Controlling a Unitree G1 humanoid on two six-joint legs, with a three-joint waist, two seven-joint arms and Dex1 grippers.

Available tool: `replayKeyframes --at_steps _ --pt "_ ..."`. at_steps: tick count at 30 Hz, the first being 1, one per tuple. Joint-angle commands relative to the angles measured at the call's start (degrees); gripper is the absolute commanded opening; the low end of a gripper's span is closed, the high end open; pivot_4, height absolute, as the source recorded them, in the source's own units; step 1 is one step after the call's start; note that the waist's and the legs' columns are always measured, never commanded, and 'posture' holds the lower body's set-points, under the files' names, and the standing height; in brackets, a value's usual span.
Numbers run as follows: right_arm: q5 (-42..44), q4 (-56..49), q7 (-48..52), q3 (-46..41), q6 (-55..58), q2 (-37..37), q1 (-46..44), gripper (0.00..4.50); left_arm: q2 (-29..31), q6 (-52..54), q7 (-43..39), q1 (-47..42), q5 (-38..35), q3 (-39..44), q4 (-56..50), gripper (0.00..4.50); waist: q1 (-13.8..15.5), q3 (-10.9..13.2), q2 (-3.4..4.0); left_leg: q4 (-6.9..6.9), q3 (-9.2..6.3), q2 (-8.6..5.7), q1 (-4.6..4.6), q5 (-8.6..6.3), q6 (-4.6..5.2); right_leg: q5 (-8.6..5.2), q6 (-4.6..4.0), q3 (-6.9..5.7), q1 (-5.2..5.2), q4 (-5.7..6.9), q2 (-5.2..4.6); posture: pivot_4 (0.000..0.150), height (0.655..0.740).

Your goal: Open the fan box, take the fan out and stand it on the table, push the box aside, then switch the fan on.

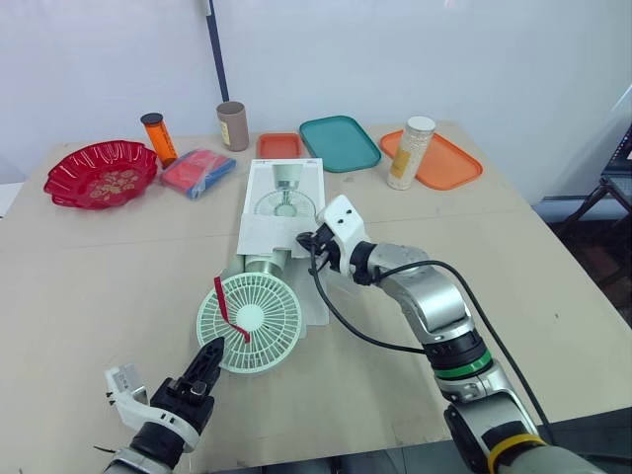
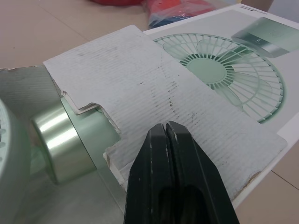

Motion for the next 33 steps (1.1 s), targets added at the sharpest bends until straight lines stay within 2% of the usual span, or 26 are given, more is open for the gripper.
replayKeyframes --at_steps 1,5,15,19,23,29,33 --pt "-0.49 0.38 -0.04 0.89 1.20 -0.38 1.36 0.00 0.28 -1.54 2.38 0.27 1.12 0.24 -0.81 3.03 0.03 0.05 0.01 0.00 -0.01 0.00 -0.02 0.00 0.00 0.00 0.00 -0.01 -0.01 0.00 0.00 0.150 0.7400" --pt "-0.43 0.03 -0.10 0.87 1.25 -0.33 1.66 0.00 0.48 -2.24 4.34 -0.44 1.54 -0.54 -1.66 4.42 0.04 0.11 0.00 0.00 -0.04 -0.01 -0.05 0.00 0.00 0.00 0.00 -0.01 -0.02 0.00 -0.01 0.150 0.7400" --pt "-0.38 -0.26 0.16 1.02 1.01 -0.35 2.17 0.00 1.93 -4.97 5.67 1.28 -1.52 1.73 -5.03 4.42 0.04 0.22 -0.02 0.00 -0.05 0.00 -0.09 0.00 0.00 0.01 -0.01 -0.02 -0.05 0.00 -0.01 0.150 0.7400" --pt "-0.40 -0.03 0.29 1.05 0.71 -0.36 2.19 0.00 3.98 -6.03 4.38 4.41 -4.59 5.83 -6.10 4.42 0.04 0.29 -0.06 0.00 -0.04 0.01 -0.09 0.00 0.00 0.01 -0.01 -0.02 -0.07 0.00 0.00 0.150 0.7400" --pt "-0.41 0.33 0.75 1.32 0.07 -0.46 2.28 0.00 8.99 -4.61 0.21 8.59 -6.72 12.88 -5.30 4.42 0.04 0.39 -0.15 0.00 -0.05 0.03 -0.11 0.00 0.00 0.00 -0.02 -0.05 -0.08 0.00 0.02 0.150 0.7400" --pt "-0.35 0.89 0.93 1.54 -0.44 -0.25 2.04 0.00 18.35 -0.40 -6.71 9.33 -8.89 23.02 0.19 4.42 0.00 0.42 -0.14 0.00 -0.06 0.04 -0.11 0.00 0.00 0.00 -0.02 -0.09 -0.08 0.00 0.01 0.150 0.7400" --pt "-0.22 0.78 1.08 1.38 -1.12 -0.24 2.05 0.00 24.66 4.03 -13.41 8.94 -2.19 27.76 5.22 4.42 0.00 0.42 -0.15 0.00 -0.03 0.05 -0.11 0.00 0.00 0.00 -0.06 -0.10 -0.09 0.00 0.02 0.150 0.7400"
